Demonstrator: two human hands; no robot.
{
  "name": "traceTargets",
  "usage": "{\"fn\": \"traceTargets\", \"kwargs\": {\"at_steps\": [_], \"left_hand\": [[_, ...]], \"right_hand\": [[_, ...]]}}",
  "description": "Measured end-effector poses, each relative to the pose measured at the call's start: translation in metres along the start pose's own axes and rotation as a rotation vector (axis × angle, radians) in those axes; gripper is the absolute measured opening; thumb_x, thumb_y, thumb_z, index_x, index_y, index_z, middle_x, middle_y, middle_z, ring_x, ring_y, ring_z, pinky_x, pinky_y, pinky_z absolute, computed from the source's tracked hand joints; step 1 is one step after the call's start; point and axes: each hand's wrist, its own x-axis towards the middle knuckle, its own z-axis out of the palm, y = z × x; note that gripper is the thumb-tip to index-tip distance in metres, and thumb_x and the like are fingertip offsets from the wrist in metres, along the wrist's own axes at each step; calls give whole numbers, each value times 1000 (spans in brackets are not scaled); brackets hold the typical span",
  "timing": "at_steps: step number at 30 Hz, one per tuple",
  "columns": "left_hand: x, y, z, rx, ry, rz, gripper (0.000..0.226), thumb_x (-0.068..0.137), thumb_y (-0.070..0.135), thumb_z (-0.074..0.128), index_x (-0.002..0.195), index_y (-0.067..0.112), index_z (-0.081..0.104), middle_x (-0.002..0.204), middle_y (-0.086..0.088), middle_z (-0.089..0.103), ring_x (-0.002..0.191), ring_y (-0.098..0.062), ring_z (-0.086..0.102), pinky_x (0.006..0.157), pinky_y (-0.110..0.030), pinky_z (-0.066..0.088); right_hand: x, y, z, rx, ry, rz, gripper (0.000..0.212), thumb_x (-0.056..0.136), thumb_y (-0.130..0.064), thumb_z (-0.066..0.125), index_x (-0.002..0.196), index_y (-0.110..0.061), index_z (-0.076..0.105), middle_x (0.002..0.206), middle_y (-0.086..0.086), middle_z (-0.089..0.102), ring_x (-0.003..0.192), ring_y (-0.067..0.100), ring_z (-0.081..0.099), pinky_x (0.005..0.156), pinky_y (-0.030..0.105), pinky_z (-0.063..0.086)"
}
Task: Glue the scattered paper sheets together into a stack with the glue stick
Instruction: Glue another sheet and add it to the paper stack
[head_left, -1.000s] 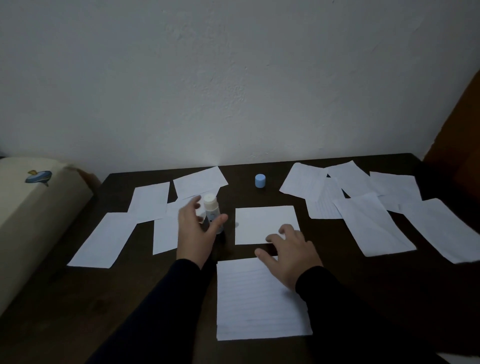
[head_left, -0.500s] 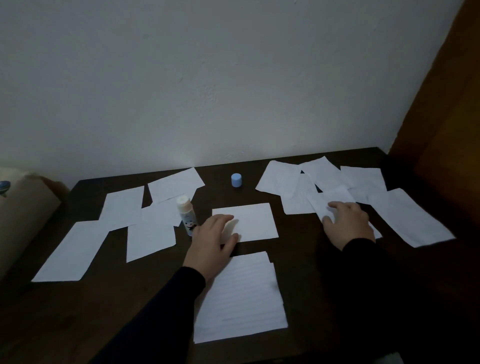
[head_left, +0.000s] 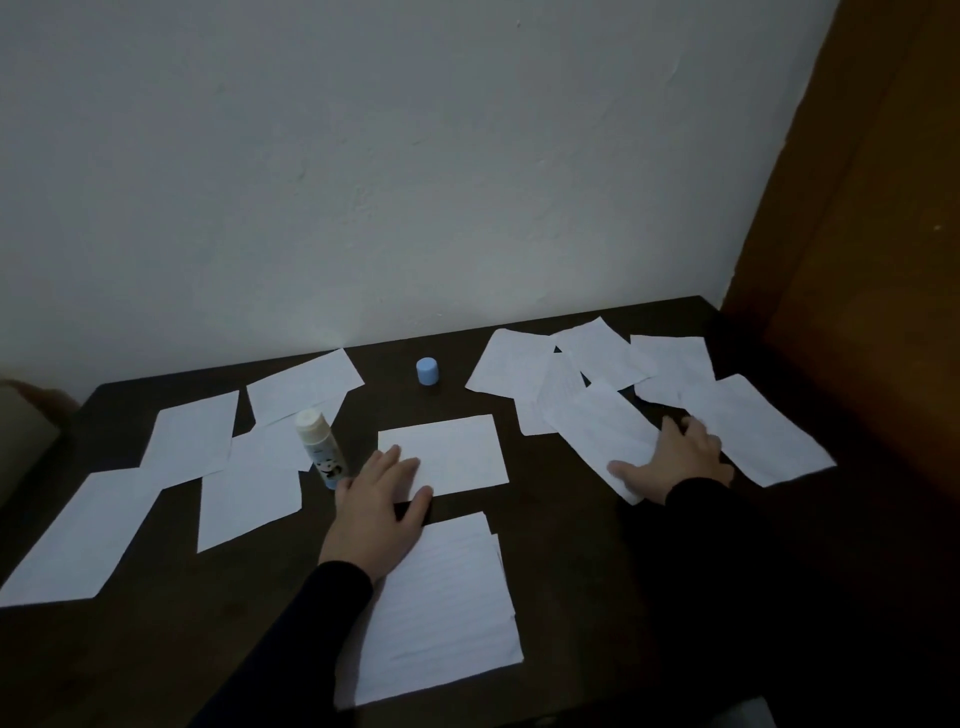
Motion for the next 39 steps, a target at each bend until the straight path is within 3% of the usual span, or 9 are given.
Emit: {"fn": "traceTargets", "kwargs": {"at_steps": [5,16,21,25,28,31,34,37,39], "left_hand": [[0,1,-1,2,4,-15,44,94,44,51,136,29,49,153,7,34,144,-12,21,117,-47,9],[-1,2,0,1,7,-16,43,94,44,52,134,30,51,151,7,37,143,-11,23,117,-47,10],[0,1,2,-55,37,10,34,92,44,54,123,30,59,144,9,46,138,-11,32,116,-45,19],[-4,1,-1,-242,99,81,28,96,42,47,112,28,64,118,12,61,115,-5,51,102,-40,42],[-13,4,-6,-377,175,59,33,99,45,36,99,28,64,99,11,63,97,0,54,87,-27,45],[-15,2,-8,-397,180,28,47,95,55,37,72,19,55,75,4,57,76,-7,54,68,-30,45],[-13,-1,-8,-436,176,-42,41,94,45,49,71,12,54,70,-4,56,68,-15,54,66,-36,47],[-12,1,-13,-535,185,-94,25,95,34,54,76,18,60,71,1,62,70,-6,58,63,-17,46],[-11,1,-16,-576,209,-133,21,96,31,54,79,20,61,73,4,63,71,-1,57,61,-12,43]], "right_hand": [[-4,-6,5,-50,-2,-38,70,84,-54,61,138,-11,42,141,7,34,129,26,33,101,43,36],[-19,-10,-12,281,7,-98,15,88,-24,66,101,-22,58,105,-1,58,103,20,55,99,40,42],[-33,-22,-30,459,35,-237,7,88,-16,65,93,-20,62,95,-3,59,89,14,57,83,33,51],[-47,-36,-40,454,-14,-549,6,89,-19,65,88,-23,62,95,-10,55,83,3,49,74,20,38],[-58,-54,-33,443,-91,-703,8,90,-21,65,87,-26,60,101,-10,55,92,4,49,87,25,41],[-64,-75,-19,435,-132,-769,9,91,-21,64,90,-27,59,105,-9,54,101,7,49,93,27,41],[-61,-87,-5,560,-147,-709,19,91,-20,64,104,-30,56,118,-6,54,115,13,48,99,27,40],[-55,-97,5,792,-207,-458,56,87,-21,70,134,-32,41,140,5,45,128,22,44,107,36,38],[-50,-101,11,873,-278,-298,71,85,-26,72,144,-27,32,140,10,45,125,23,47,104,36,38]]}}
